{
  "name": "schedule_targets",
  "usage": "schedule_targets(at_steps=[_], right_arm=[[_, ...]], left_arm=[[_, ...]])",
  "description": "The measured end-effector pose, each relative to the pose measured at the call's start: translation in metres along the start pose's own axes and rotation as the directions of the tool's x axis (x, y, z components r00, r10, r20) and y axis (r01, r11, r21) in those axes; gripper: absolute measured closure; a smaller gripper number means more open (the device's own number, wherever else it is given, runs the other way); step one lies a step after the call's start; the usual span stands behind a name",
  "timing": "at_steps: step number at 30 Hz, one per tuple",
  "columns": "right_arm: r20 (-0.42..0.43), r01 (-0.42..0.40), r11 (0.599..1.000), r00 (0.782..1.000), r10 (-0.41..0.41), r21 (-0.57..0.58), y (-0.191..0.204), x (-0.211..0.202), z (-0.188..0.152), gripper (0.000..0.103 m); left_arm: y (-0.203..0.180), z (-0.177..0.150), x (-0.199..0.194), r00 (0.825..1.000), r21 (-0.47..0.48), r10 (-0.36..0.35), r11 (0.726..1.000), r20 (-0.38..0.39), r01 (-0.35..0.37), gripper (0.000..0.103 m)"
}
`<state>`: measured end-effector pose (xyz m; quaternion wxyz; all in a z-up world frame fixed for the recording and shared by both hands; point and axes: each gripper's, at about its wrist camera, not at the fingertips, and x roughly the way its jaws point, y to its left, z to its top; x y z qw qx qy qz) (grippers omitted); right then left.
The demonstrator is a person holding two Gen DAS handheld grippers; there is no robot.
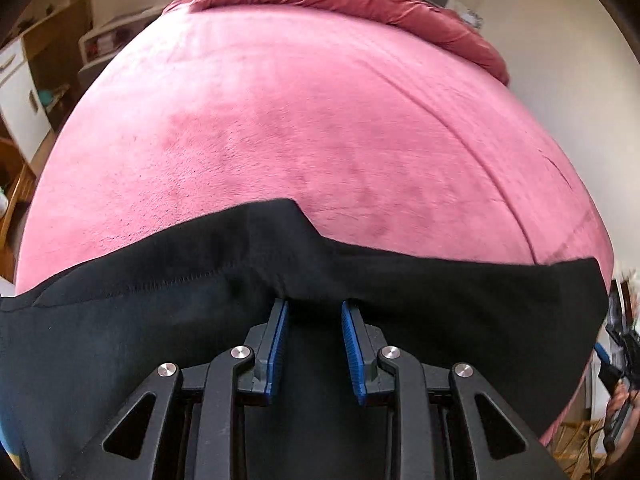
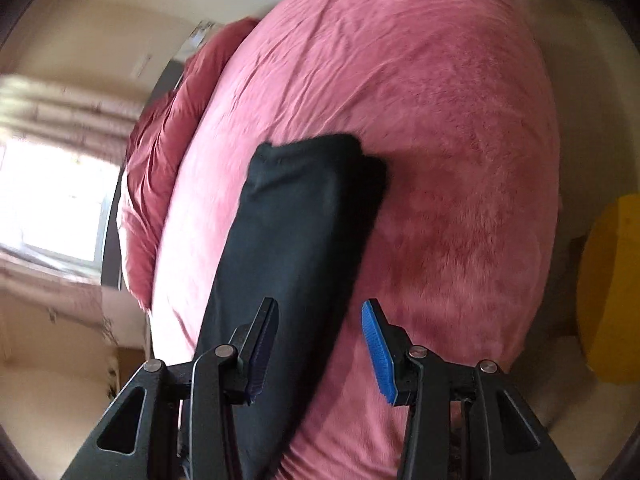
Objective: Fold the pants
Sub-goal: 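Grasp the pant leg end with the right gripper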
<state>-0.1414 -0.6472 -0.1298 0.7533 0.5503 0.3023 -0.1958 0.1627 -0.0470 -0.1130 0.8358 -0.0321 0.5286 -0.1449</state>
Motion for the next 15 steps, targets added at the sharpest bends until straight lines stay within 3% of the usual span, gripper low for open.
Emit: schedule_targets(at_steps=[5,11,15], right_arm=[[0.03,-0.015,0.996,0.999,0.013,0.083,-0.016,0.014,0.014,0.058],[0.043,0.007,0.997,0.999,-0.01,0.072,-0.005,0.038,0.033,0.062],[0.031,0.049,0.999,0.998,-0.05,0.018,0.008,0.043,0.043,0.077]], left_arm=[[-0.003,0.011,0.011,0.999,0.029,0.054,0.998,0.0,-0.054,0.076],[0.004,0.013,0.005,1.0,0.025,0.025,0.999,0.002,-0.025,0.075],[0.01,0.008,-0.016,0.999,0.002,0.032,0.999,0.032,-0.032,0.073]])
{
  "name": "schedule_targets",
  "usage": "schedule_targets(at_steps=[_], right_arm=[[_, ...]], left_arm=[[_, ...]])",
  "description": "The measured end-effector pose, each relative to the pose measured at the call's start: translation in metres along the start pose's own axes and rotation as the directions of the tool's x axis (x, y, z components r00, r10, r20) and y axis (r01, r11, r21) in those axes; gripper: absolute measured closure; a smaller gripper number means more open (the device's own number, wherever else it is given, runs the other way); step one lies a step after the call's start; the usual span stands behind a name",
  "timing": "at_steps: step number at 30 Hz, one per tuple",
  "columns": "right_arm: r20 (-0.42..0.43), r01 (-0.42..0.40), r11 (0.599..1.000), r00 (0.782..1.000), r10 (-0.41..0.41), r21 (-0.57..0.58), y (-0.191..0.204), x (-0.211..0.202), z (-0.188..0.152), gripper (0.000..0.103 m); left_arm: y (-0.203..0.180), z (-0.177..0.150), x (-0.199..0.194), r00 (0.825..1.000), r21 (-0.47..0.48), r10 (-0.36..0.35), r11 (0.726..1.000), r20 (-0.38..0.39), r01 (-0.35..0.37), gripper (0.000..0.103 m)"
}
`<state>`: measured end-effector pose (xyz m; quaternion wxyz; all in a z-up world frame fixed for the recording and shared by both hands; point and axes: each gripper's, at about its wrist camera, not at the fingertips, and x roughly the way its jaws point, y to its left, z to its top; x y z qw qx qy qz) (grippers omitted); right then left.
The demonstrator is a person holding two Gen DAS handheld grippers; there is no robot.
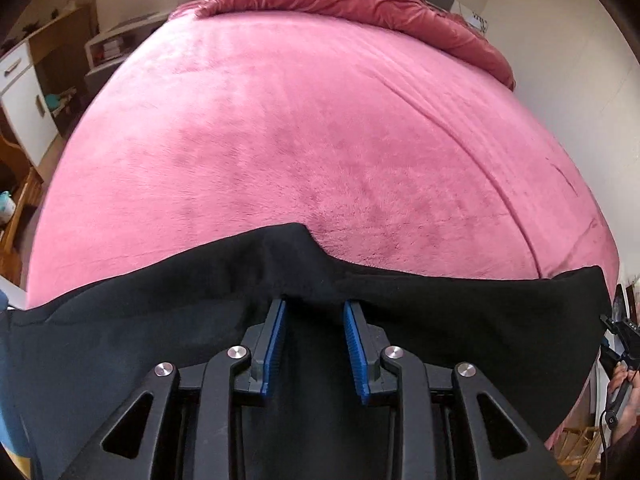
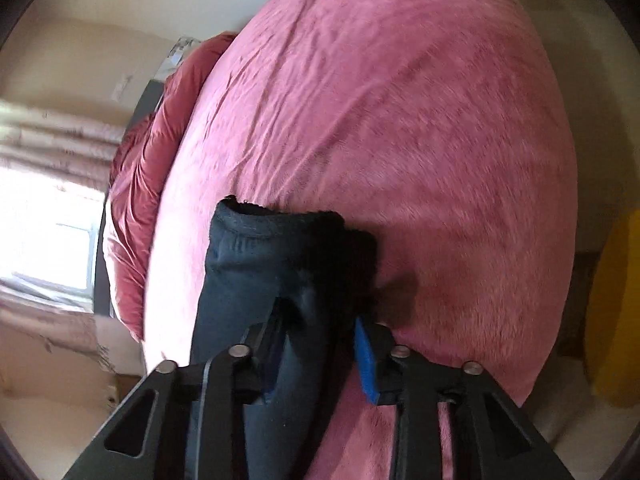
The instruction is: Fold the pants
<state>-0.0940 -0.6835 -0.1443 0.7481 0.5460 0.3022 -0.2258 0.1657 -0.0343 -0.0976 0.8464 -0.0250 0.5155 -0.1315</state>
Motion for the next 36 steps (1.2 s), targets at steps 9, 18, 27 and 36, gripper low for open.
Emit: schedule_targets(at_steps=[9,18,27,36], right_arm=[[0.011,-0.031,0.984,0.999,0.034,-0.178,0.047,-0.022,-0.004,0.084],[-0.111,-0.169,0.86,0.985,0.131,-0.481,0.136,-0.044,-0.06,0.085],[-0.334,-0.307,0.669,0.938,0.093,-0.677,0.209,-0.018,-0.172,0.085],[-0.513,-0.413,0.489,0.854,-0.085,-0.768,0.24,0.037,-0.302,0.086]], left_arm=[[0.009,-0.043,-0.041,0.998,-0.04,-0.068,0.997,0.007,0.068,0.073],[-0.002,-0.087,-0.061,0.983,-0.034,-0.183,0.983,-0.032,0.182,0.073],[0.006,-0.102,-0.068,0.968,-0.083,-0.249,0.966,-0.032,0.246,0.073],[0.015,-0.111,-0.064,0.943,-0.153,-0.331,0.934,-0.04,0.322,0.073]])
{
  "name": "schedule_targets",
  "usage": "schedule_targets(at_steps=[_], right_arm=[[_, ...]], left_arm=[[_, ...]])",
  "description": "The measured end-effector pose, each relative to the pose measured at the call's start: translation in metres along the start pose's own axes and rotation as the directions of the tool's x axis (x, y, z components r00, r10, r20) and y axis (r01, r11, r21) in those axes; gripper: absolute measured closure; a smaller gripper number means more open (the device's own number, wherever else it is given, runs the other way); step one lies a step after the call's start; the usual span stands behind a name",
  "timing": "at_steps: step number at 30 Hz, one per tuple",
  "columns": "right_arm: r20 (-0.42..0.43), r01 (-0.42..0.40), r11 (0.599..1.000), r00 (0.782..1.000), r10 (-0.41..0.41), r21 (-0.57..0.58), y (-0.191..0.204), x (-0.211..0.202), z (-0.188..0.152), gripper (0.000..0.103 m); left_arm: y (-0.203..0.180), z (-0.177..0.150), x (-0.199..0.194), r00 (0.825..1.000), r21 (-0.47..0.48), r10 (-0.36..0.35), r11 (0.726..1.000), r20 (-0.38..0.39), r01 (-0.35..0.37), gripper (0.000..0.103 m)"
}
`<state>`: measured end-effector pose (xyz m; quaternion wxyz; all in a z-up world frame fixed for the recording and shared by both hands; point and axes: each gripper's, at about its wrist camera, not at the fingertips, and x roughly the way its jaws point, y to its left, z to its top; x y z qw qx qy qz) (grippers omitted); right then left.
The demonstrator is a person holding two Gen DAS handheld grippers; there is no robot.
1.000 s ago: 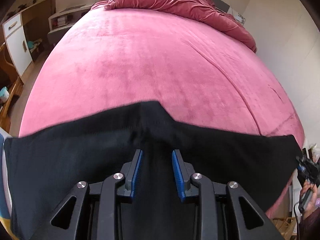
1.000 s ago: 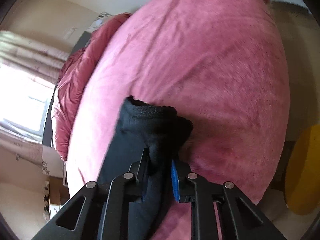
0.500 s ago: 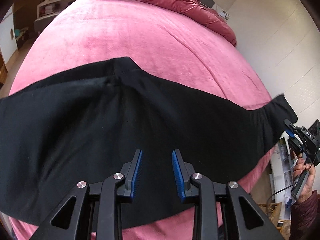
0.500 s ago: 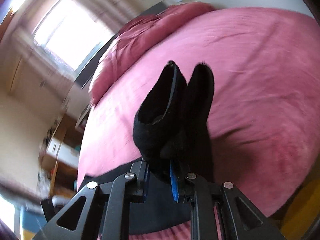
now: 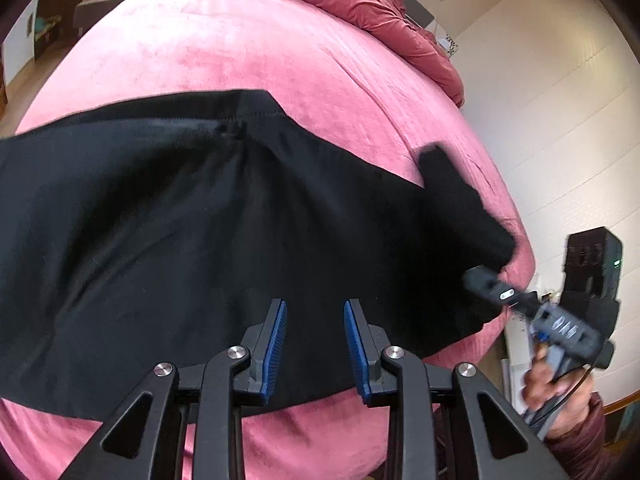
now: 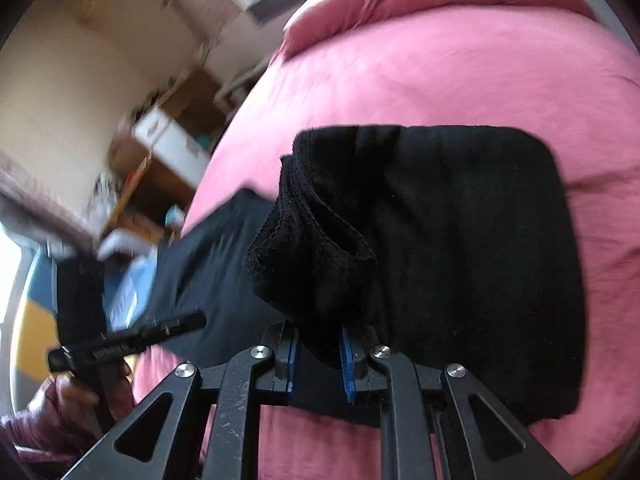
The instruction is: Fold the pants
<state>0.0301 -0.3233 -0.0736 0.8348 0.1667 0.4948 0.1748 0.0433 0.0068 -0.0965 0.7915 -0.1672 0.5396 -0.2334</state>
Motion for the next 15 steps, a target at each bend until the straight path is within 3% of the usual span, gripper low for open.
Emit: schedule_targets(at_steps=[5,13,14,15], right_arm=[[-0.082,0.025,0.998,0.996,-0.03,-0.056,0.019,0.035,-0.018,0.086],[-0.105,0.079,0.987,0.99,-0.094,-0.142,0.032,0.053,-0.023,0.08],[-0.103,0.074,0.986,0.991,-0.09,-0.146,0.035,0.05,-0.022,0.076],[-0.106,0.052,0.989,0.992,-0.067,-0.139,0.037,0.05,-0.022,0.065]], left_arm=[[0.0,-0.001,0.002,0.999,-0.009,-0.047,0.999,-0.011,0.047,0.073],[-0.023,0.019,0.022,0.985,-0.037,-0.162,0.986,-0.06,0.16,0.069],[-0.026,0.022,0.025,0.981,-0.046,-0.178,0.983,-0.071,0.175,0.068],[-0.027,0.024,0.028,0.979,-0.057,-0.188,0.981,-0.08,0.184,0.068]])
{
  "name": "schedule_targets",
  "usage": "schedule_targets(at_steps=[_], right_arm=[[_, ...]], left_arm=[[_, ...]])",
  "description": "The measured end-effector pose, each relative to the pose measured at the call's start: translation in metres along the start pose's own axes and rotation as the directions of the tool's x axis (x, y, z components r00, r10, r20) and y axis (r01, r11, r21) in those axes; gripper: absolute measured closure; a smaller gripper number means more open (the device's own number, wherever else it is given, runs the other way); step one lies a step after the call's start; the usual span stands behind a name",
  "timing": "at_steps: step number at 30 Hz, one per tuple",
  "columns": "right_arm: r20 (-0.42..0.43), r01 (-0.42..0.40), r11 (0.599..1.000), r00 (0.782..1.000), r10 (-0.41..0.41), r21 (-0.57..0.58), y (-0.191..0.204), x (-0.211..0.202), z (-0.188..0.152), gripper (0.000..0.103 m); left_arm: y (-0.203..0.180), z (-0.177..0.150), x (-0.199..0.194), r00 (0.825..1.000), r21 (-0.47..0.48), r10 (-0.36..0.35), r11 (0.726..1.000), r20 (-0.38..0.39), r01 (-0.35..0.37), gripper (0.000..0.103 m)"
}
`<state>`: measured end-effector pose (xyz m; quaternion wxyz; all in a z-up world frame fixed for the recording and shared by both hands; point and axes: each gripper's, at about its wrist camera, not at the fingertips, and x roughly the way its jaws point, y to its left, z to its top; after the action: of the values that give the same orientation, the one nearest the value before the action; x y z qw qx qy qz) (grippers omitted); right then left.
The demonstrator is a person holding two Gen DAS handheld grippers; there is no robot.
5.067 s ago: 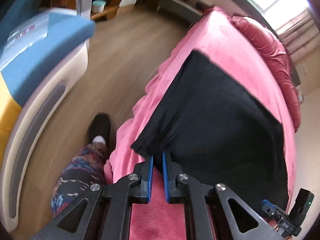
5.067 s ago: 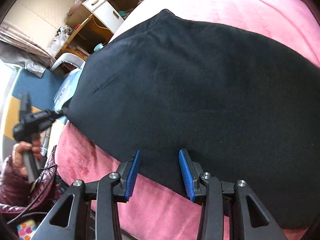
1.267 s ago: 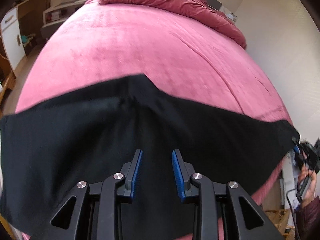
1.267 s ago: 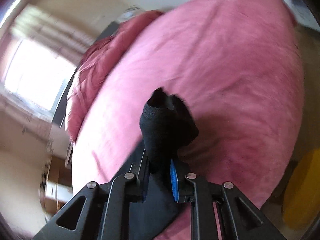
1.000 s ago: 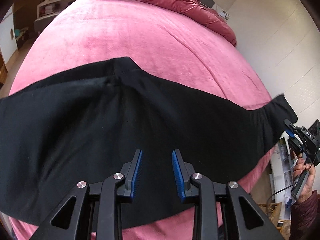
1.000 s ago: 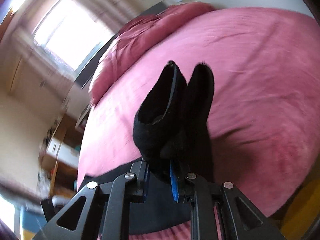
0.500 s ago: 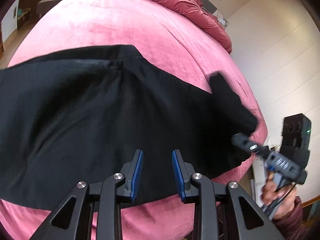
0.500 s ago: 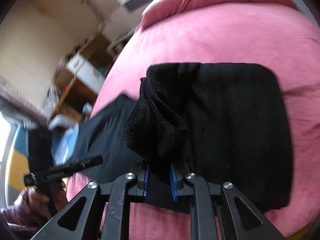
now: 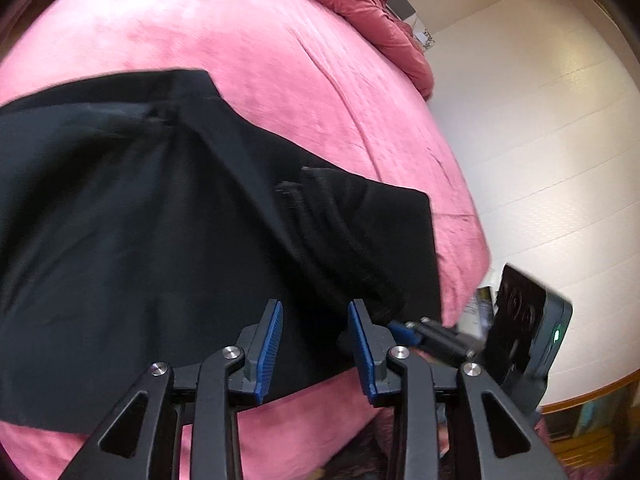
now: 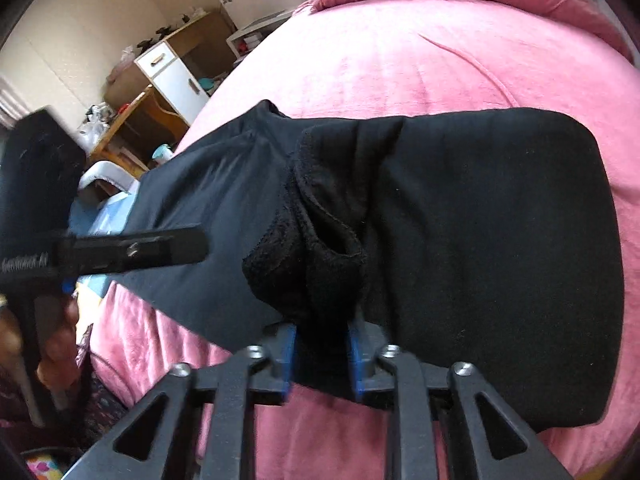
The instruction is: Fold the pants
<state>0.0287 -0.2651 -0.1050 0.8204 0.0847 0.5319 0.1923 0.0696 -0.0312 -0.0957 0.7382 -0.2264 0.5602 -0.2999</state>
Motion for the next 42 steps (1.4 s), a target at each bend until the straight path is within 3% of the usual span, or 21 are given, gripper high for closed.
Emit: schedule_targets(at_steps=[1,4,5,8,12,15,17,20,22,26,28,32,35,36,38,42], right_arm=[[0.001,-0.027,1.0,1.0,0.027,0.007,-0.001,-0.004,0.0,0.058],[0.001,-0.08,0.997,0.997,0.08,-0.004,-0.003,-0.017,-0.012,0.052],[0.002,-0.083,0.997,0.997,0.083,-0.003,-0.005,-0.023,-0.016,0.05],[0.026,-0.059,0.998,0.998,0.058,0.036,-0.02,-0.045,-0.031,0.048],[0.058,0.033,0.988,0.997,-0.042,0.148,-0.058,-0.079,-0.059,0.048],[0.048,0.146,0.955,0.985,-0.164,0.258,-0.094,-0.098,-0.087,0.048],[0.028,0.189,0.927,0.978,-0.209,0.323,-0.113,-0.102,-0.101,0.048],[0.024,0.196,0.9,0.975,-0.223,0.388,-0.127,-0.1,-0.11,0.048],[0.029,0.198,0.896,0.973,-0.228,0.396,-0.13,-0.096,-0.108,0.048],[0.052,0.189,0.903,0.973,-0.226,0.387,-0.127,-0.089,-0.098,0.048],[0.054,0.201,0.906,0.97,-0.237,0.371,-0.123,-0.083,-0.091,0.048],[0.095,0.158,0.897,0.972,-0.215,0.413,-0.119,-0.076,-0.08,0.048],[0.138,0.125,0.866,0.967,-0.216,0.484,-0.126,-0.075,-0.076,0.046],[0.129,0.151,0.857,0.961,-0.244,0.493,-0.128,-0.074,-0.076,0.047],[0.059,0.291,0.834,0.932,-0.358,0.469,-0.131,-0.067,-0.075,0.053],[0.022,0.341,0.833,0.921,-0.389,0.435,-0.133,-0.055,-0.079,0.054]], left_arm=[[-0.001,0.004,0.004,1.0,-0.013,-0.006,1.0,-0.008,0.005,0.067],[-0.005,0.01,0.012,0.999,-0.047,-0.042,0.998,-0.027,0.041,0.061],[-0.005,0.012,0.015,0.998,-0.058,-0.05,0.997,-0.033,0.048,0.056],[-0.007,0.016,0.028,0.997,-0.065,-0.033,0.997,-0.063,0.029,0.055],[-0.007,0.016,0.046,0.994,-0.057,-0.012,0.998,-0.108,0.006,0.055],[-0.013,0.016,0.059,0.992,-0.044,0.011,0.999,-0.122,-0.017,0.058],[-0.019,0.017,0.065,0.992,-0.017,0.033,0.999,-0.126,-0.035,0.078],[-0.03,0.019,0.071,0.991,0.021,0.064,0.998,-0.114,-0.062,0.09],[-0.035,0.02,0.065,0.994,0.03,0.048,0.999,-0.094,-0.046,0.091],[-0.056,0.029,0.042,0.998,0.038,-0.054,0.998,-0.026,0.055,0.092],[-0.071,0.035,0.024,0.99,0.054,-0.142,0.989,0.014,0.141,0.092],[-0.1,0.042,0.004,0.974,0.115,-0.22,0.97,0.049,0.214,0.092],[-0.112,0.041,-0.001,0.971,0.15,-0.231,0.964,0.055,0.22,0.093],[-0.111,0.04,-0.001,0.972,0.145,-0.228,0.965,0.061,0.218,0.093],[-0.101,0.04,-0.002,0.975,0.13,-0.212,0.971,0.067,0.202,0.093],[-0.06,0.028,0.008,0.994,0.069,-0.104,0.992,0.04,0.101,0.093]])
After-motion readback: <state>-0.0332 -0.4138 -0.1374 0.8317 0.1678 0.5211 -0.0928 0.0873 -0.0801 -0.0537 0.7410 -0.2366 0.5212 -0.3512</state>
